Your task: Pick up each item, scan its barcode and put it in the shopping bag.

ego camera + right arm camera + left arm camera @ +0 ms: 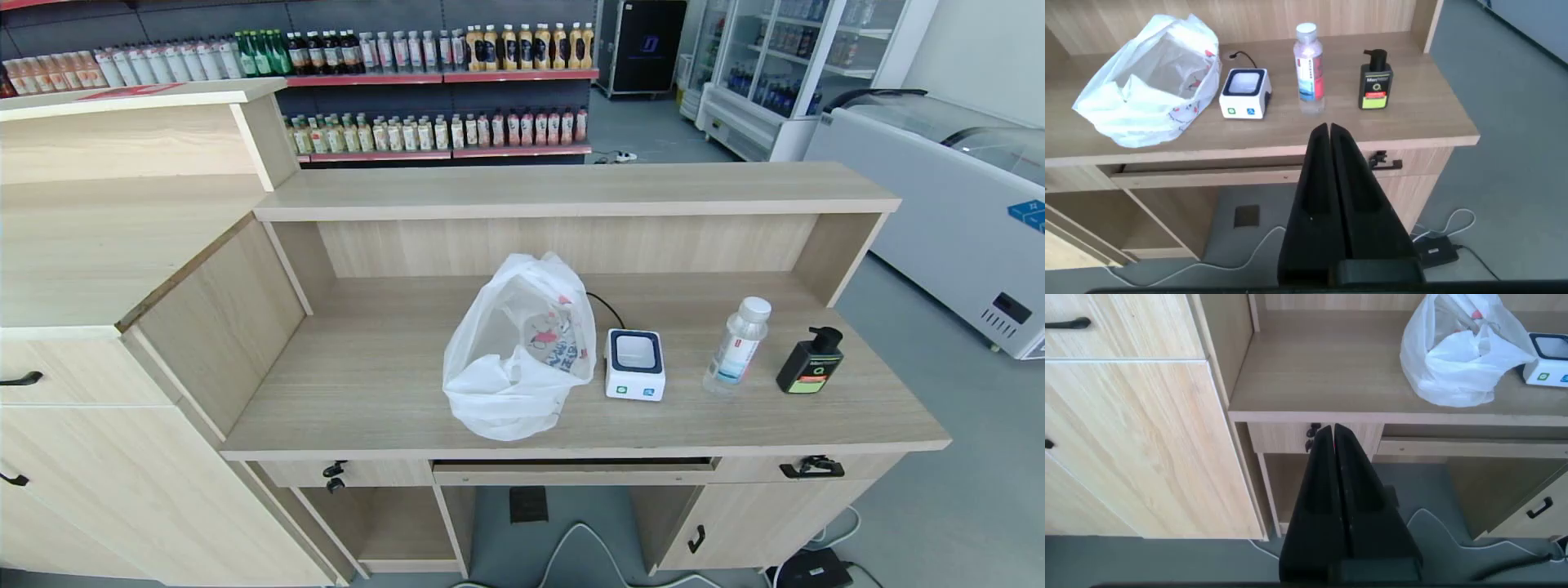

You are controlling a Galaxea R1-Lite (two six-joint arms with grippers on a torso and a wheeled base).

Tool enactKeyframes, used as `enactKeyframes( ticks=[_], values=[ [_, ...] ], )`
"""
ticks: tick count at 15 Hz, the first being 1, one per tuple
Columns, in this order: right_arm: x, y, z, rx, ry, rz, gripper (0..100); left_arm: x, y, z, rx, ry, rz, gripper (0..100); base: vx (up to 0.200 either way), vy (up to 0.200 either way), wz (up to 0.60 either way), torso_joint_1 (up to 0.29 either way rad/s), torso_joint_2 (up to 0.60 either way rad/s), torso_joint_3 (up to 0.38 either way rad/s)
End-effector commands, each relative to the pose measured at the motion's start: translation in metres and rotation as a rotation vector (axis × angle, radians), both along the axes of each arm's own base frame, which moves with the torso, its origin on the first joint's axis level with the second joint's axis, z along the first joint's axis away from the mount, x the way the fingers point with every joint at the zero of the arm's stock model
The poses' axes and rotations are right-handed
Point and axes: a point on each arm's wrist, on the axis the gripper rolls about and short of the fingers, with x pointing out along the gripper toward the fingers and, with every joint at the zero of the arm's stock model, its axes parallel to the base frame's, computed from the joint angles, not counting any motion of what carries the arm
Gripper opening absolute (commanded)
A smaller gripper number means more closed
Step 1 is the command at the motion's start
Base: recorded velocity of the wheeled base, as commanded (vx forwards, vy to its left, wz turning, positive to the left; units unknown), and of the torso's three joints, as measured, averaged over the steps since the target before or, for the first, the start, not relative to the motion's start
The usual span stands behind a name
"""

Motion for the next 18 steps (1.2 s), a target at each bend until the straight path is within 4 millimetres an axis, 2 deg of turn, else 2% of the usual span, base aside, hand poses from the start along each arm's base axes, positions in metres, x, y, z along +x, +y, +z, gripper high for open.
enactKeyframes(
  ticks=[1, 2, 4, 6, 7, 8, 11, 14, 18],
  values=[
    [0.054, 0.000, 0.078, 0.013, 0.107, -0.040, 0, 0.000, 0.000, 0.000, 0.000, 0.000, 0.001, 0, 0.000, 0.000, 0.00, 0.000, 0.00, 0.000],
    [0.080, -0.005, 0.089, 0.025, 0.131, -0.114, 0, 0.000, 0.000, 0.000, 0.000, 0.000, 0.001, 0, 0.000, 0.000, 0.00, 0.000, 0.00, 0.000],
    [0.127, -0.018, 0.085, 0.020, 0.159, -0.198, 0, 0.000, 0.000, 0.000, 0.000, 0.000, 0.001, 0, 0.000, 0.000, 0.00, 0.000, 0.00, 0.000],
    [0.161, -0.028, 0.076, 0.003, 0.182, -0.196, 0, 0.000, 0.000, 0.000, 0.000, 0.000, 0.001, 0, 0.000, 0.000, 0.00, 0.000, 0.00, 0.000],
    [0.170, -0.032, 0.068, 0.001, 0.190, -0.180, 0, 0.000, 0.000, 0.000, 0.000, 0.000, 0.001, 0, 0.000, 0.000, 0.00, 0.000, 0.00, 0.000],
    [0.177, -0.035, 0.056, -0.033, 0.205, -0.146, 100, 0.000, 0.000, 0.000, 0.000, 0.000, 0.001, 0, 0.000, 0.000, 0.00, 0.000, 0.00, 0.000],
    [0.199, -0.041, 0.023, -0.054, 0.241, -0.130, 100, 0.000, 0.000, 0.000, 0.000, 0.000, 0.001, 0, 0.000, 0.000, 0.00, 0.000, 0.00, 0.000],
    [0.226, -0.056, -0.012, -0.076, 0.285, -0.155, 100, 0.000, 0.000, 0.000, 0.000, 0.000, 0.001, 0, 0.000, 0.000, 0.00, 0.000, 0.00, 0.000],
    [0.242, -0.063, -0.035, -0.109, 0.317, -0.141, 100, 0.000, 0.000, 0.000, 0.000, 0.000, 0.001, 0, 0.000, 0.000, 0.00, 0.000, 0.00, 0.000]
  ],
)
